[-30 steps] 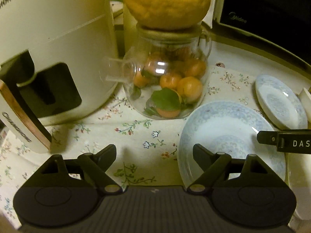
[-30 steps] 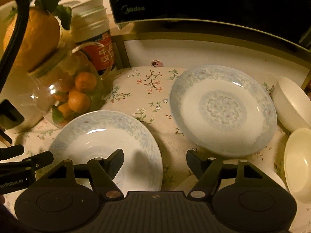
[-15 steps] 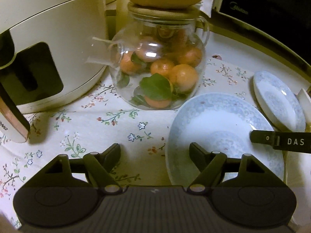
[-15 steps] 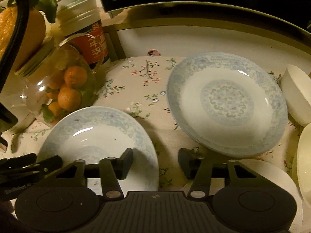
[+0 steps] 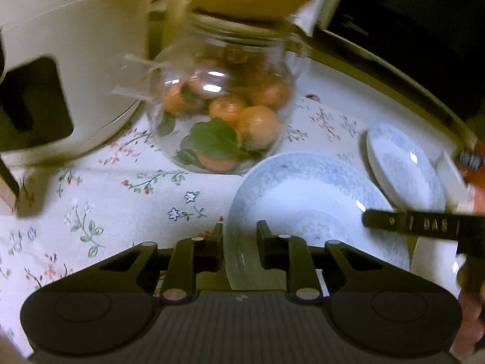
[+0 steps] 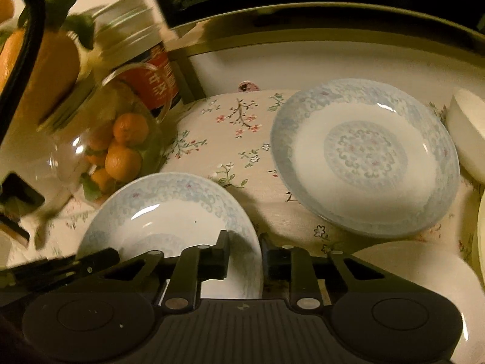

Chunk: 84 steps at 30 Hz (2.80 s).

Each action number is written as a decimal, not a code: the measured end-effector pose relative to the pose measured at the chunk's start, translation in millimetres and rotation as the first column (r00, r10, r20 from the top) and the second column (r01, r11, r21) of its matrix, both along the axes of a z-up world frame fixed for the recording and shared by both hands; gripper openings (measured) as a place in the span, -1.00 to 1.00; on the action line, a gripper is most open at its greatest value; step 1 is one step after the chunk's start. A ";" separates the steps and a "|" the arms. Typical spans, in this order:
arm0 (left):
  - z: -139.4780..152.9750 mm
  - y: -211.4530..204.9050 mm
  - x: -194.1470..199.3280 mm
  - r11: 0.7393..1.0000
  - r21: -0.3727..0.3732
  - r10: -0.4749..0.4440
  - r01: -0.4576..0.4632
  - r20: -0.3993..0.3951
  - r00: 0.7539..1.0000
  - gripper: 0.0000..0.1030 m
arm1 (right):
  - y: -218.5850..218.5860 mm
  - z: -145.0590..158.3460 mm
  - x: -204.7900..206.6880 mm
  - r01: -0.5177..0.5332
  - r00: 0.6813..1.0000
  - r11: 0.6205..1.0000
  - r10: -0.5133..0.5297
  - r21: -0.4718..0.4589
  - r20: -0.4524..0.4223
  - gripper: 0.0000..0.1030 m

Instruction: Organize plates and bowls

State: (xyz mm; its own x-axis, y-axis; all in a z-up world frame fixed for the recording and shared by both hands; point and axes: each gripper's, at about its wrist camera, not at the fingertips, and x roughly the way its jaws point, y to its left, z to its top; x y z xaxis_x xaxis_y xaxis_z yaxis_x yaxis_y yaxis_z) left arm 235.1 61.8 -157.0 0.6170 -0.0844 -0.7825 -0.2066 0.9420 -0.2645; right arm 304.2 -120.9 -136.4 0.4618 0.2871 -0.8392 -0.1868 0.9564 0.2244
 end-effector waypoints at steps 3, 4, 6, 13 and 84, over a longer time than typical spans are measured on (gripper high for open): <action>10.3 8.0 -2.9 1.000 -0.003 0.010 -0.010 0.022 1.000 -0.75 | 0.8 8.0 -2.6 0.016 1.000 1.000 -0.017 0.025 0.015 -0.71; 14.3 8.0 -3.6 1.000 0.007 0.005 -0.006 0.032 0.999 -0.76 | 1.9 11.8 -2.8 0.020 1.000 0.999 -0.020 0.027 0.018 -0.72; 20.7 6.6 -6.1 1.000 0.023 -0.008 0.007 0.052 0.999 -0.77 | 2.5 18.8 -4.7 0.026 0.999 0.999 -0.027 0.030 0.036 -0.73; 30.3 18.9 -19.2 1.000 -0.027 0.014 -0.013 0.046 0.999 -0.77 | -2.4 28.4 -11.7 0.054 0.999 0.994 -0.054 0.097 0.002 -0.75; 17.8 105.4 -199.0 0.994 0.085 0.068 -0.066 -0.015 0.998 -0.64 | 118.0 28.5 -180.9 -0.192 0.961 0.980 0.179 -0.044 -0.210 -0.63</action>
